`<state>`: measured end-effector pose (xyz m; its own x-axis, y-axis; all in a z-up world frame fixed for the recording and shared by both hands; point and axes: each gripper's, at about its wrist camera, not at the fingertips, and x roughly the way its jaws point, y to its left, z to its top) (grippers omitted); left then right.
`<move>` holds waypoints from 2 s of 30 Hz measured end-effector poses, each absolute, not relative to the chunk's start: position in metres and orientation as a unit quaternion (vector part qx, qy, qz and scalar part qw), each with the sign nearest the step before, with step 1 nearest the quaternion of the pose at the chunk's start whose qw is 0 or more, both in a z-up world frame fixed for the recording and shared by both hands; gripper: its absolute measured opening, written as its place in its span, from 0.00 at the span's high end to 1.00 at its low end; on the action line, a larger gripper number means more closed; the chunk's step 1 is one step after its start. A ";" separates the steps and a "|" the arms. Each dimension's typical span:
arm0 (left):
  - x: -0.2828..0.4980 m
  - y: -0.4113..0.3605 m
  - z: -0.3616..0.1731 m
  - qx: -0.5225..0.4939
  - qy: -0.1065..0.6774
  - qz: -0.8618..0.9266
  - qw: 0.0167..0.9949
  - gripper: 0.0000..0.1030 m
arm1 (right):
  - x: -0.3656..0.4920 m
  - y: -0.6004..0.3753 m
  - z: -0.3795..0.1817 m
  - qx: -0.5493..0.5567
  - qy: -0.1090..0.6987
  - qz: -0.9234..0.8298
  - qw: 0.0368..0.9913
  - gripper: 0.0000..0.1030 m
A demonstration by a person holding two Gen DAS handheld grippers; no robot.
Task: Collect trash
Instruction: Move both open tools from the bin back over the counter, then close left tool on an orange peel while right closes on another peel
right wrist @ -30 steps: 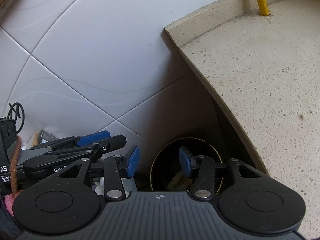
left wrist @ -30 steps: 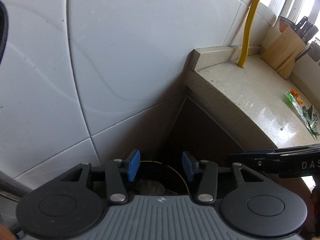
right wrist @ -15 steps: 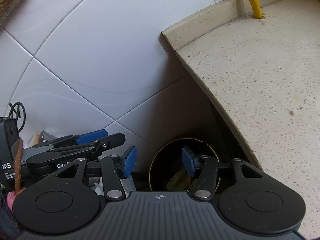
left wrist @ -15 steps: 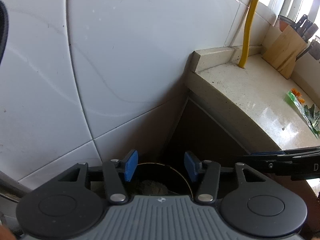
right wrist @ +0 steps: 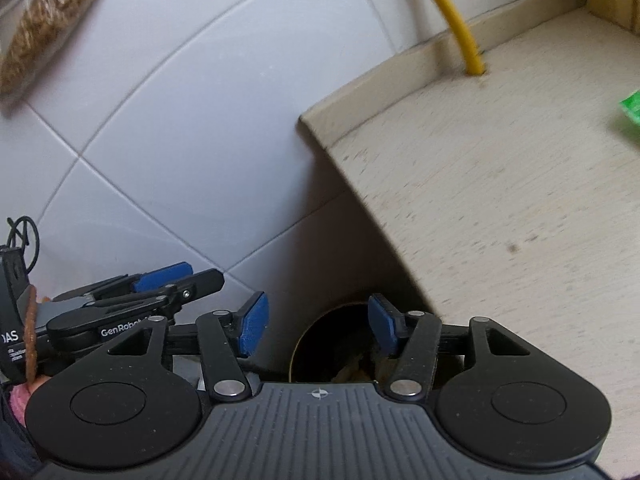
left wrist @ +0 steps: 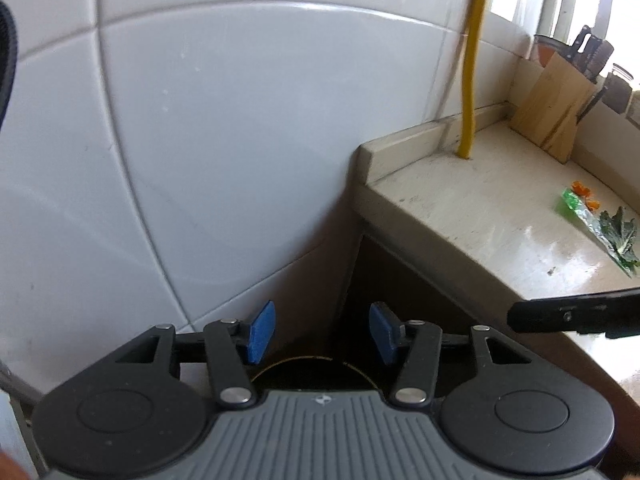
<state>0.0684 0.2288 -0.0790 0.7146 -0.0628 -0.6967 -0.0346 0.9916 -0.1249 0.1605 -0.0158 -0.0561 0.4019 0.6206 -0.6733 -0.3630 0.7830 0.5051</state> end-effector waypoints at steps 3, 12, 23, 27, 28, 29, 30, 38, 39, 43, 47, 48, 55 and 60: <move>0.074 0.218 -0.071 -0.055 0.371 -0.016 0.927 0.52 | 0.160 -0.031 -0.050 0.149 0.447 0.291 0.832 0.37; 0.101 0.171 -0.054 -0.024 0.360 -0.061 0.930 0.51 | 0.164 -0.088 -0.037 0.179 0.420 0.255 0.852 0.35; 0.140 0.108 -0.043 0.007 0.354 -0.128 0.926 0.50 | 0.168 -0.164 -0.033 0.213 0.399 0.183 0.873 0.33; 0.153 0.085 -0.041 0.012 0.353 -0.153 0.923 0.50 | 0.169 -0.196 -0.031 0.222 0.390 0.149 0.881 0.33; 0.157 0.079 -0.040 0.014 0.353 -0.158 0.922 0.50 | 0.170 -0.206 -0.030 0.223 0.386 0.138 0.884 0.33; 0.160 0.073 -0.039 0.017 0.352 -0.164 0.921 0.50 | 0.170 -0.214 -0.029 0.224 0.384 0.129 0.887 0.33; 0.164 0.067 -0.038 0.019 0.352 -0.170 0.920 0.50 | 0.170 -0.224 -0.029 0.224 0.380 0.117 0.890 0.32; 0.194 0.008 -0.030 0.043 0.341 -0.216 0.914 0.50 | 0.177 -0.281 -0.032 0.226 0.372 0.053 0.899 0.31; 0.199 0.000 -0.029 0.044 0.339 -0.221 0.913 0.50 | 0.179 -0.284 -0.033 0.224 0.372 0.049 0.899 0.31; 0.220 -0.031 -0.025 0.054 0.331 -0.241 0.911 0.49 | 0.189 -0.296 -0.040 0.220 0.376 0.040 0.899 0.31; 0.242 -0.060 -0.024 0.072 0.320 -0.267 0.906 0.49 | 0.195 -0.306 -0.039 0.217 0.377 0.041 0.900 0.31; 0.249 -0.068 -0.024 0.080 0.318 -0.271 0.905 0.49 | 0.198 -0.307 -0.038 0.214 0.375 0.044 0.901 0.31; 0.300 -0.103 -0.030 0.073 0.337 -0.282 0.895 0.49 | 0.229 -0.294 -0.036 0.153 0.371 0.087 0.912 0.31; 0.328 -0.124 -0.040 0.067 0.354 -0.313 0.879 0.49 | 0.259 -0.283 -0.045 0.136 0.372 0.114 0.911 0.31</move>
<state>0.3281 -0.1236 -0.0395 0.5534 -0.5031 -0.6638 0.5977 0.7949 -0.1042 0.2592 -0.2826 -0.0454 0.6977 0.3084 -0.6466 -0.1058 0.9371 0.3327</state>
